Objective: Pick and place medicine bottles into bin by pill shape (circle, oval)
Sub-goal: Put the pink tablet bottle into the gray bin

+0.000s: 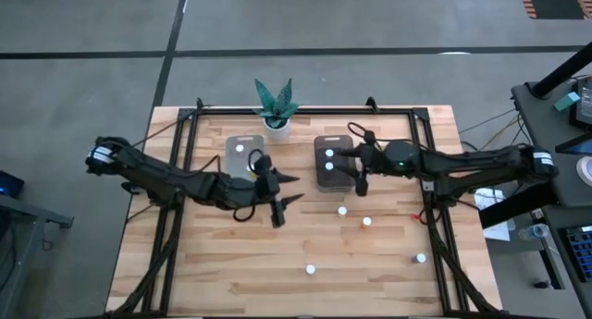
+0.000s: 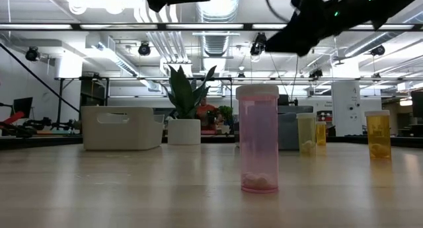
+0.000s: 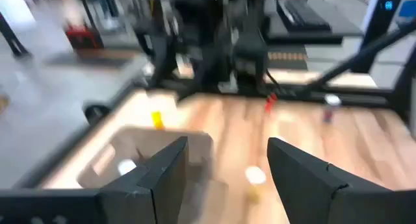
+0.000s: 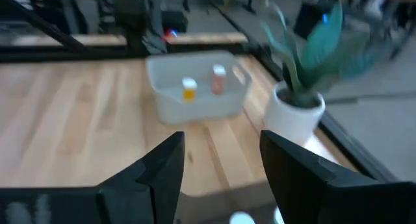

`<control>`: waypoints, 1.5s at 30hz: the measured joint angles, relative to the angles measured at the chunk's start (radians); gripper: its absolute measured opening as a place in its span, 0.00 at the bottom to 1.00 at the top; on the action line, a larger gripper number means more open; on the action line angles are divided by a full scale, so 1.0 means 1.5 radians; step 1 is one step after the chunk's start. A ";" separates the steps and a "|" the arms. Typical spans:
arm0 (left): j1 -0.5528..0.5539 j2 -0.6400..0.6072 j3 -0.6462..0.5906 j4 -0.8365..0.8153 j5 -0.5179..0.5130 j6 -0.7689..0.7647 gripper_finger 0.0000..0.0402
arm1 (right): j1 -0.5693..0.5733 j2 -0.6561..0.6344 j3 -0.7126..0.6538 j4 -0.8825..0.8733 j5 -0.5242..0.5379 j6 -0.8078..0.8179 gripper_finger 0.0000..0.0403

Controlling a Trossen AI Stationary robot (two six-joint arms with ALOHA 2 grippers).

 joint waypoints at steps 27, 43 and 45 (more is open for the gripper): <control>-0.192 0.393 0.443 -0.488 0.127 -0.187 0.48 | 0.117 -0.055 -0.001 0.004 0.001 0.057 0.48; -0.197 0.476 0.443 -0.419 0.106 -0.224 0.48 | 0.162 0.029 -0.002 0.018 0.056 0.133 0.48; -0.196 0.484 0.442 -0.415 0.105 -0.229 0.48 | 0.165 0.032 -0.002 0.025 0.056 0.133 0.48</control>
